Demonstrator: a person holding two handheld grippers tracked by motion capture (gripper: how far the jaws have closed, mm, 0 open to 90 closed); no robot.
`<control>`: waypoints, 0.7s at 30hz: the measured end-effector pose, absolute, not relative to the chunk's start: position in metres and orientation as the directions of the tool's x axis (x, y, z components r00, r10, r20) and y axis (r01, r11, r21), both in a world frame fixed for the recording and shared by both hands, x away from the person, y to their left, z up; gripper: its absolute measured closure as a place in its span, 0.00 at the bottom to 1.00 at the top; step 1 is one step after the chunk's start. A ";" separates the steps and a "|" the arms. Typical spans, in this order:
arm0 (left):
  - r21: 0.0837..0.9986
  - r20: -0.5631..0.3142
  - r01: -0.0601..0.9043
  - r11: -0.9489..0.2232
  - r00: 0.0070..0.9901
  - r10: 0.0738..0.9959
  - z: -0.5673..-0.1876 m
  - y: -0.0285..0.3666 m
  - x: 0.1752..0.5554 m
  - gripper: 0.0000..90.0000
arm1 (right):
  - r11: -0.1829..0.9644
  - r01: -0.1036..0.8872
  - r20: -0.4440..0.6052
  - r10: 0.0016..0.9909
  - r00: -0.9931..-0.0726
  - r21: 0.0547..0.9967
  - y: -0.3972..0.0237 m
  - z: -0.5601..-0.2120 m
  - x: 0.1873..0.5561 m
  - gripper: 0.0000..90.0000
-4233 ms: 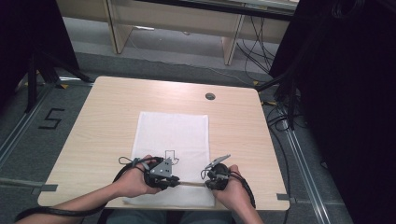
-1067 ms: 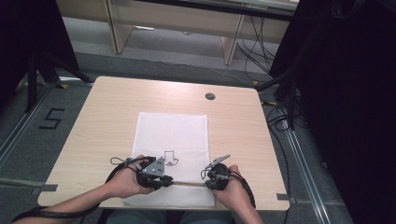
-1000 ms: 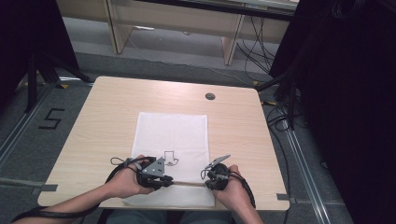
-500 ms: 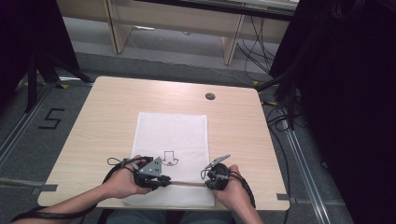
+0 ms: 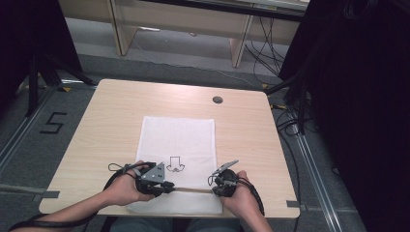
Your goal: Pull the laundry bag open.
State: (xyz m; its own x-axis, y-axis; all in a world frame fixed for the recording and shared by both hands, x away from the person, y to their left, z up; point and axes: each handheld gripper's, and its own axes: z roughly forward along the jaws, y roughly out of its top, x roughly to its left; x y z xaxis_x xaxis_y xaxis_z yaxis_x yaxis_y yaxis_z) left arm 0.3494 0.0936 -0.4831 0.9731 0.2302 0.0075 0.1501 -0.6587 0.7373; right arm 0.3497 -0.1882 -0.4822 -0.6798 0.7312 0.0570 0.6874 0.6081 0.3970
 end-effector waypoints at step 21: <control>0.742 -0.001 0.167 -0.650 0.969 0.248 -0.483 0.100 0.348 0.91 | 0.606 0.690 0.058 0.734 -0.677 0.396 -0.188 -0.482 0.350 1.00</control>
